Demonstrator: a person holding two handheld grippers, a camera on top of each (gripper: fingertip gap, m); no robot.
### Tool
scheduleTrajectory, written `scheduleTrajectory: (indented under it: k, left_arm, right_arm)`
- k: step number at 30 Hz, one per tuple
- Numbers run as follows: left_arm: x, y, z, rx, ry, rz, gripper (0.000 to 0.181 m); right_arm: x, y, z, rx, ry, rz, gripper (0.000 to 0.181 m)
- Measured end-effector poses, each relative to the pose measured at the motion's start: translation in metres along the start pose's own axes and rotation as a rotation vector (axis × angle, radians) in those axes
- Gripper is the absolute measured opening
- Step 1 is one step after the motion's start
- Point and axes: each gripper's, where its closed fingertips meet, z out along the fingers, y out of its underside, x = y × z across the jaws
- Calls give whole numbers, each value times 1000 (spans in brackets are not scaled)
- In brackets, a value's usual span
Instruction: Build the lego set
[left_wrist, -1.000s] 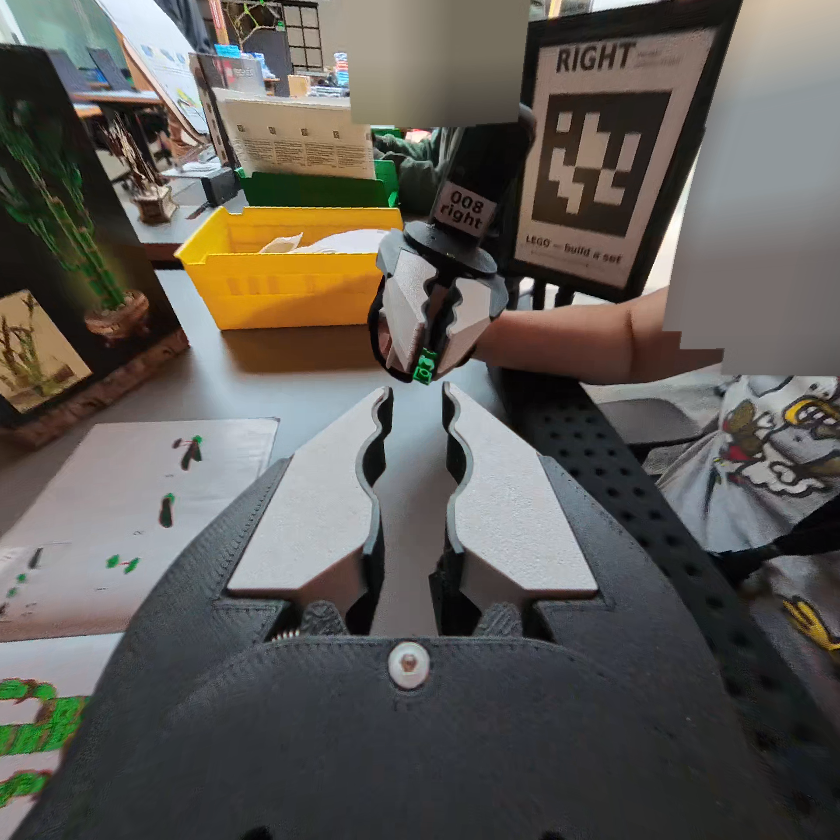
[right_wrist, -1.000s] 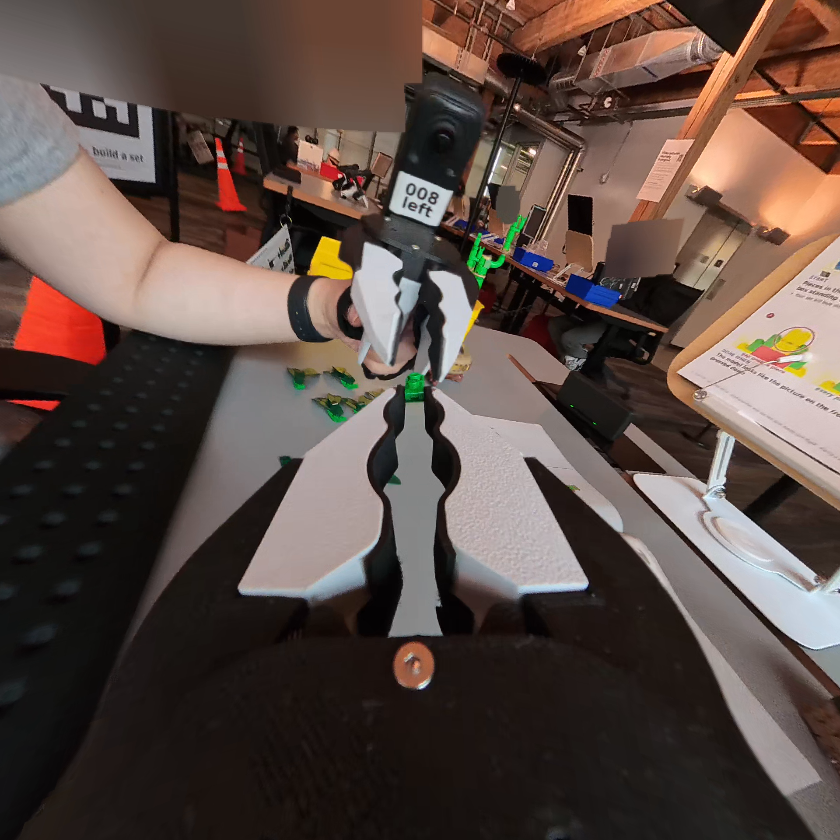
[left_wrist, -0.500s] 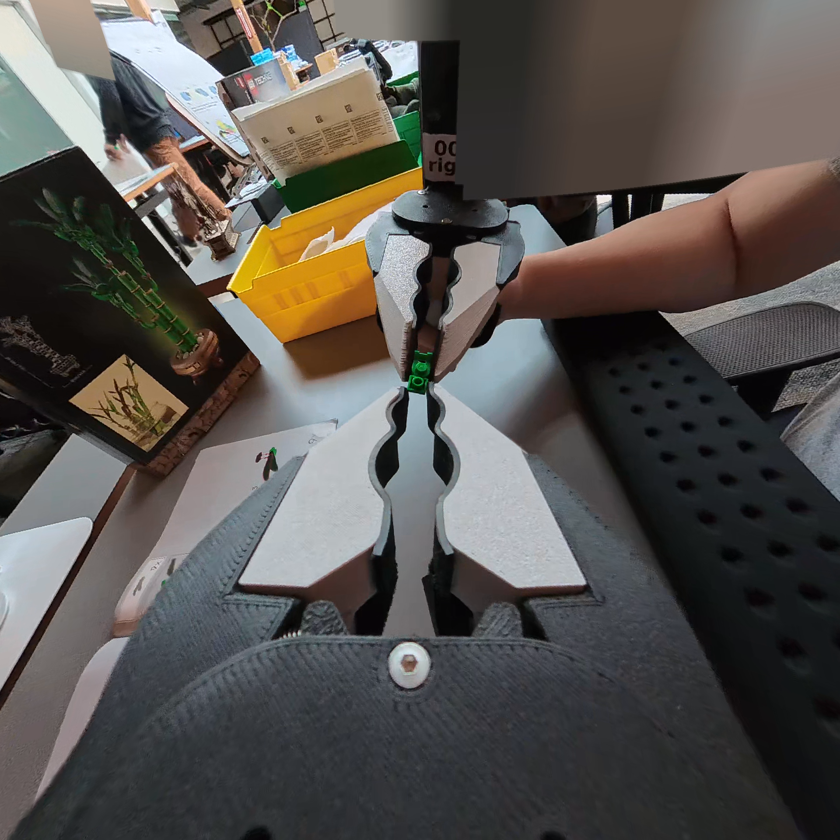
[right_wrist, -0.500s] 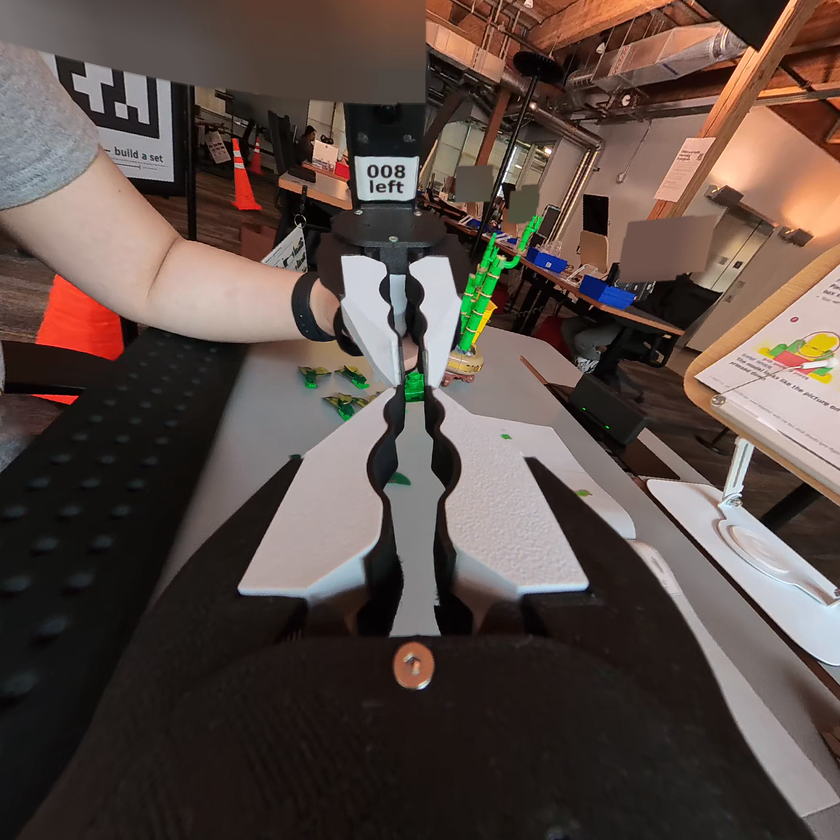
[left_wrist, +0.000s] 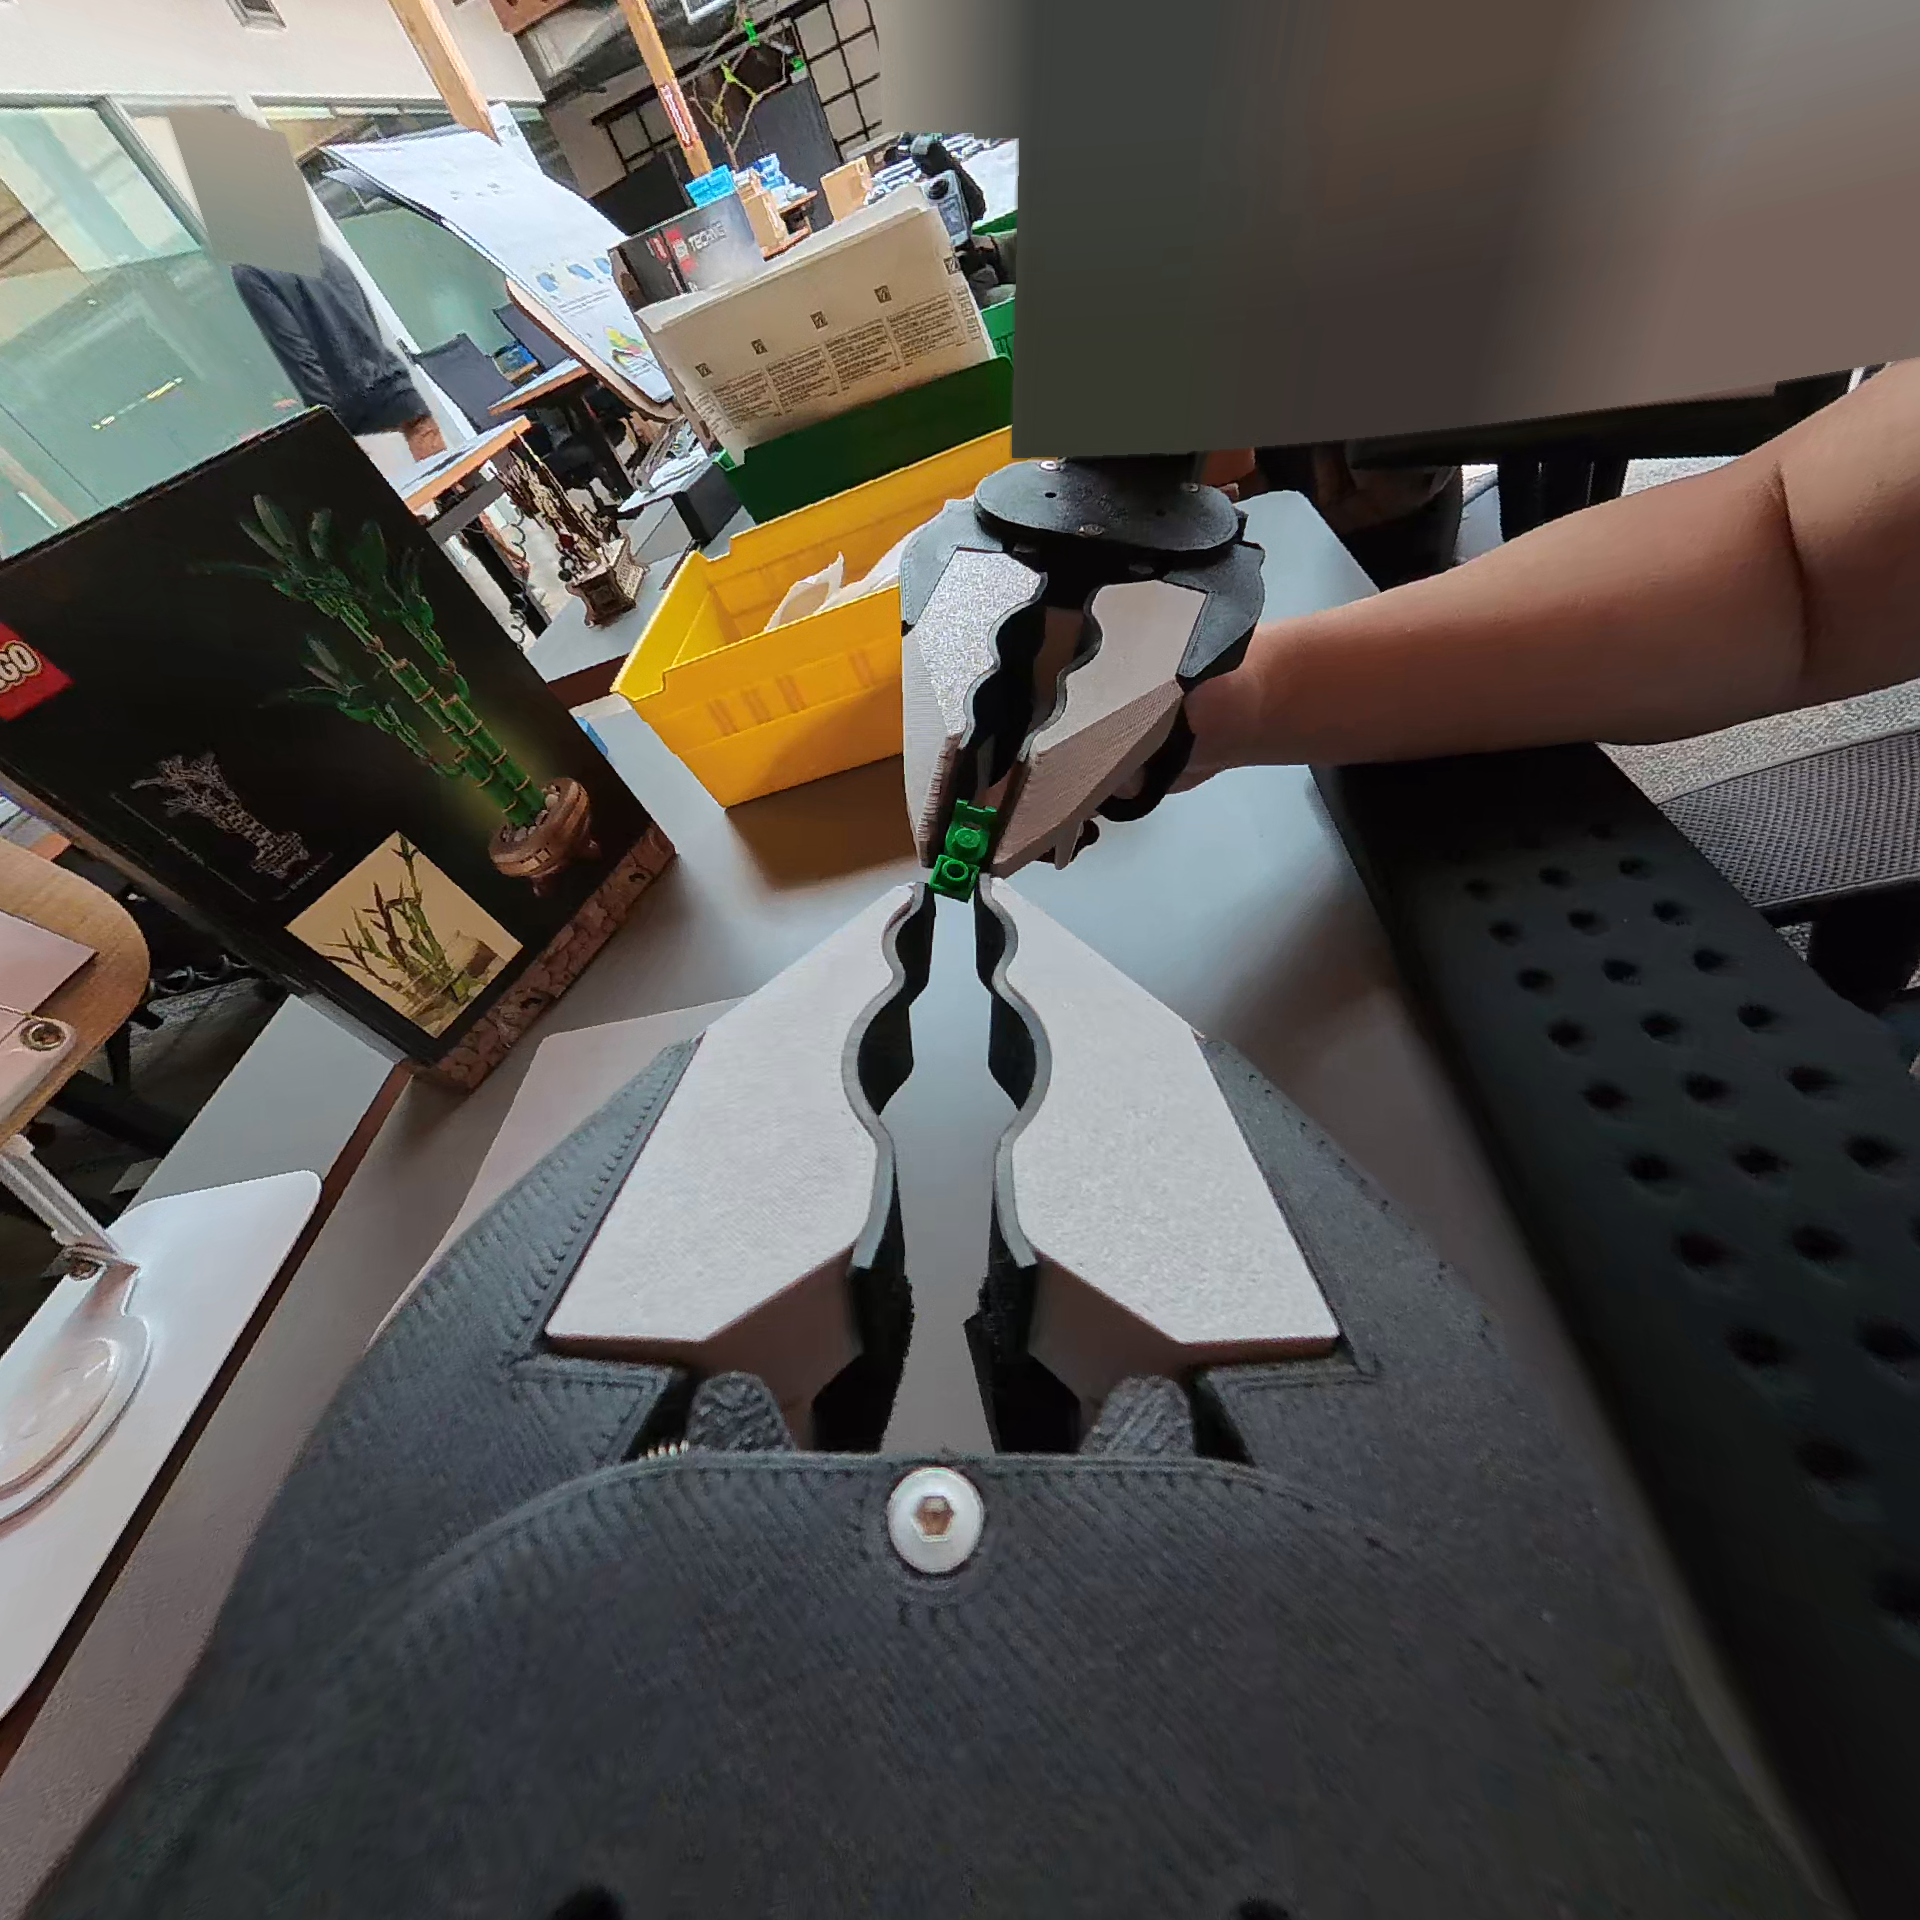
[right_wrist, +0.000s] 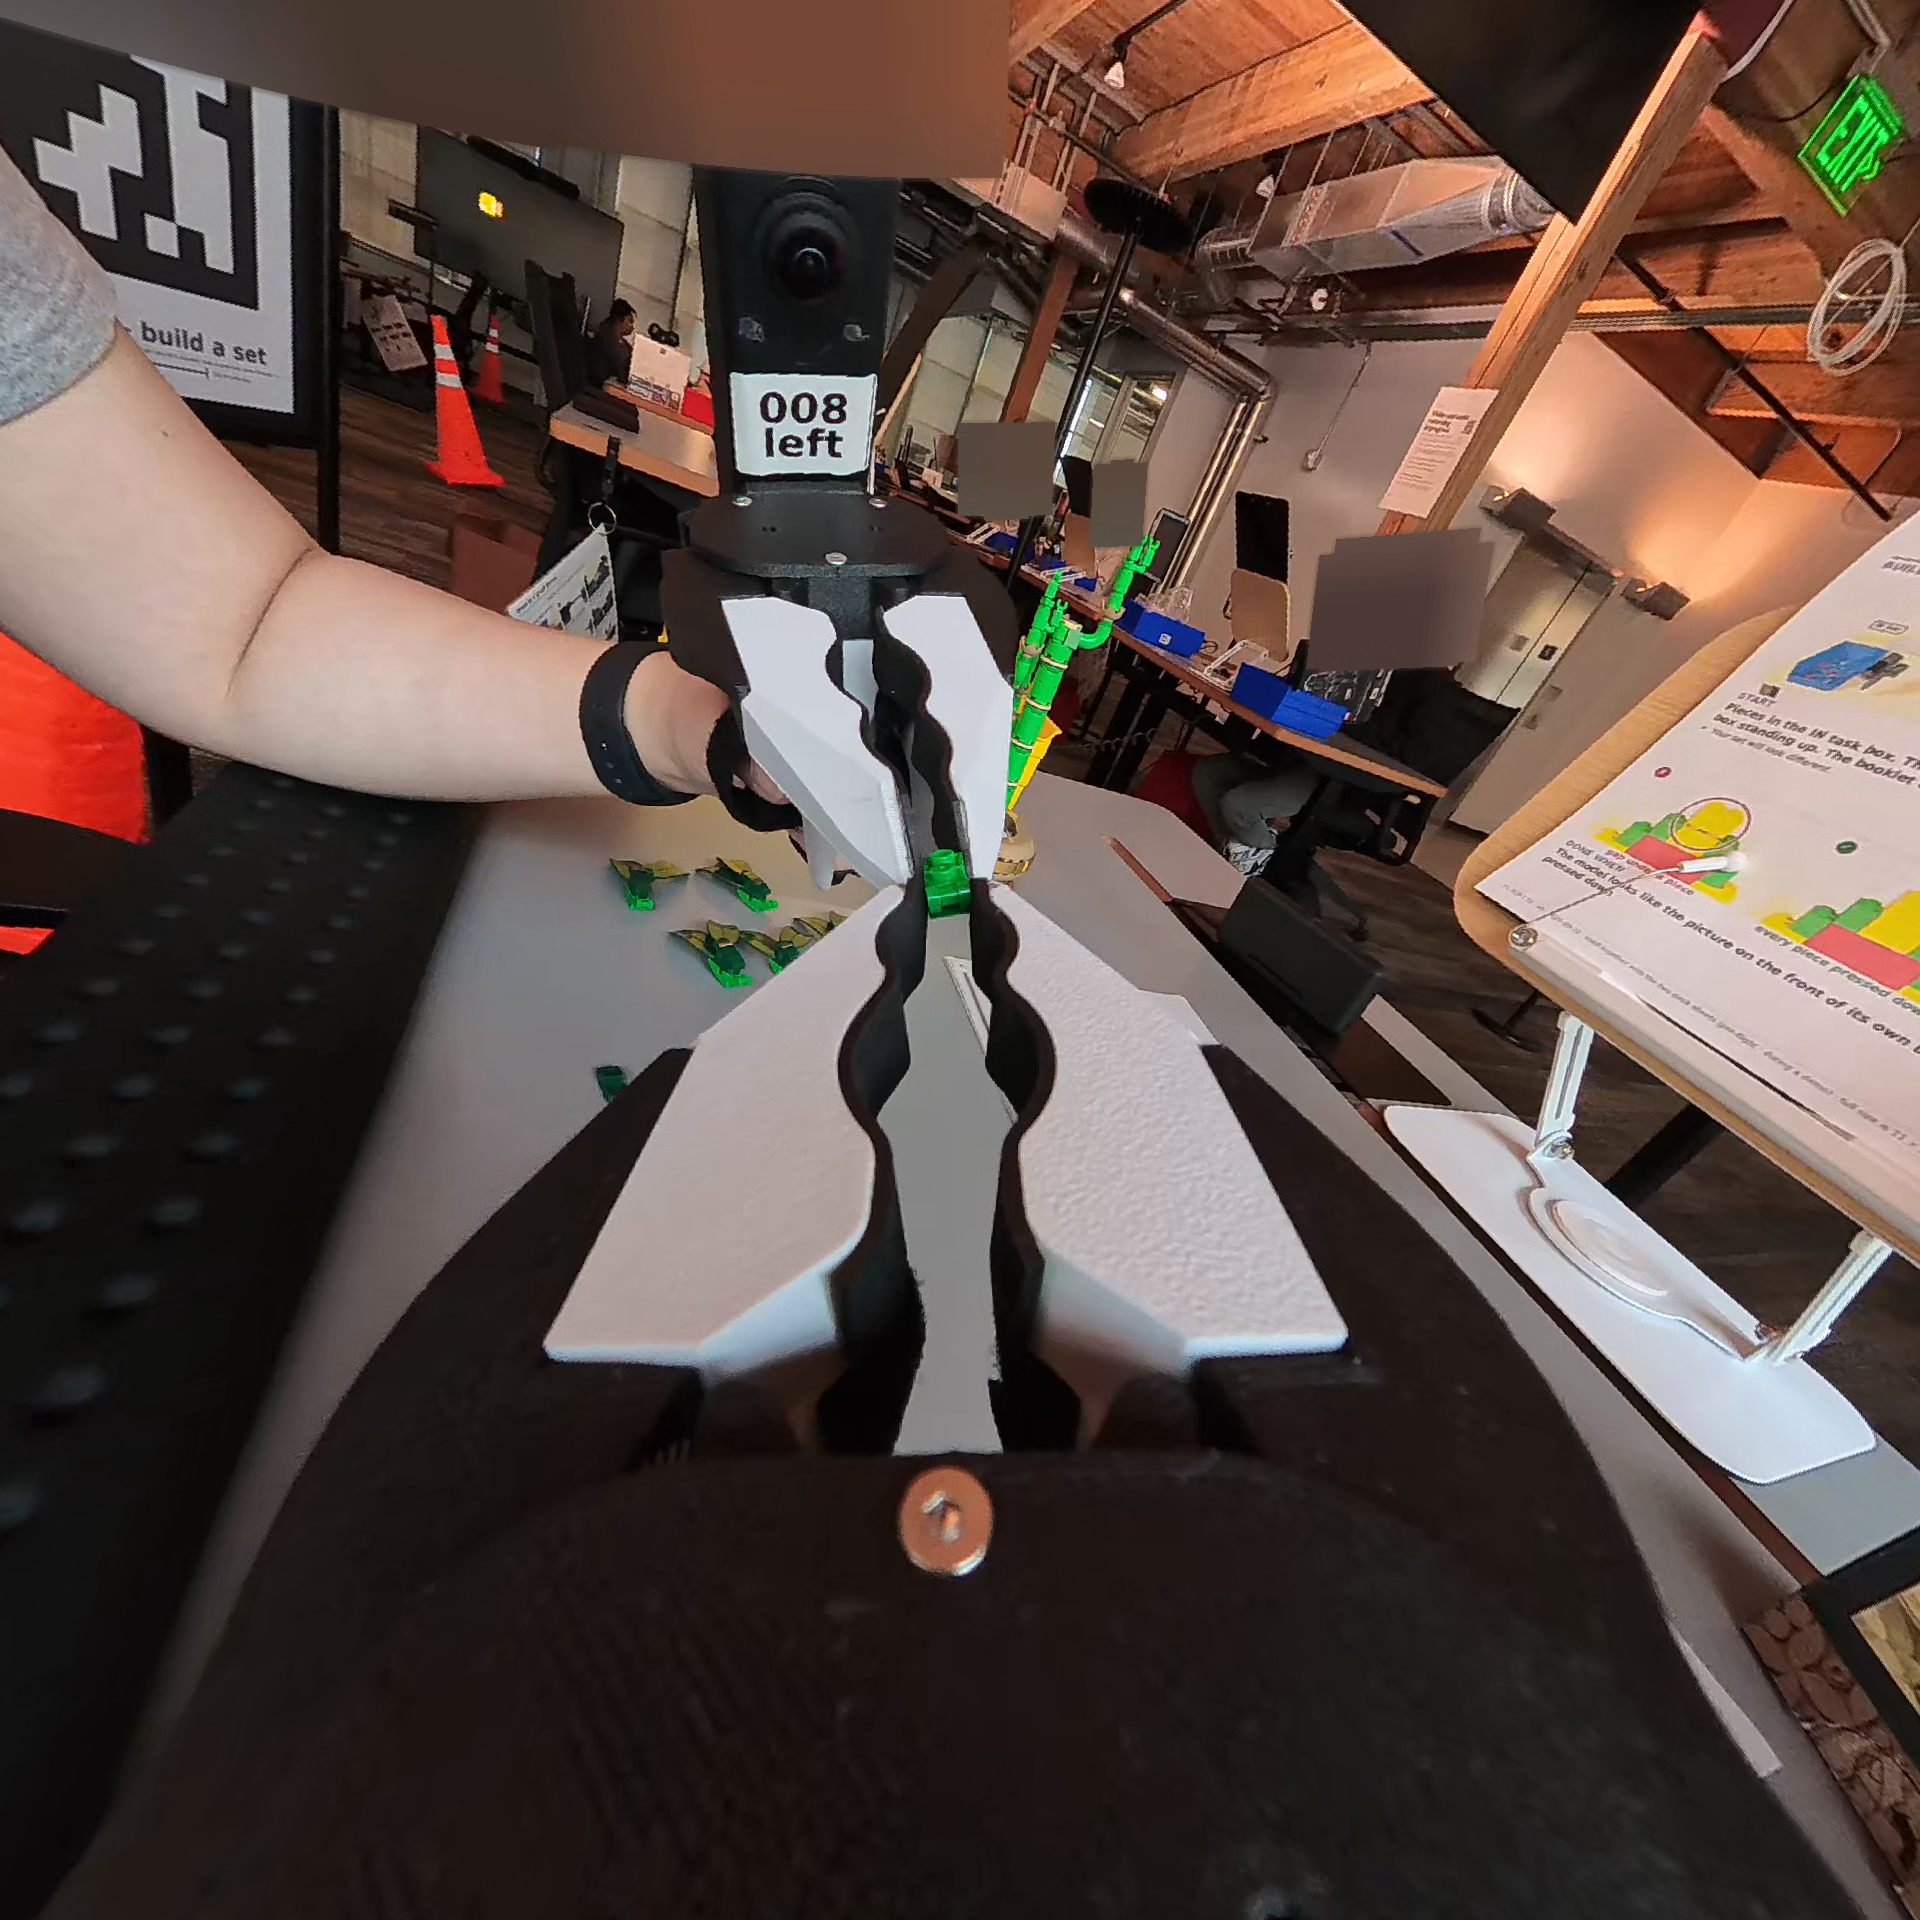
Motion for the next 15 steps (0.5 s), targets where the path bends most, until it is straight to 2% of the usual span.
scheduleTrajectory:
  k: [15]
  left_arm:
    - [3,-2,3,3,-30,48,0]
  right_arm:
    - [9,-2,-2,-3,62,-9,7]
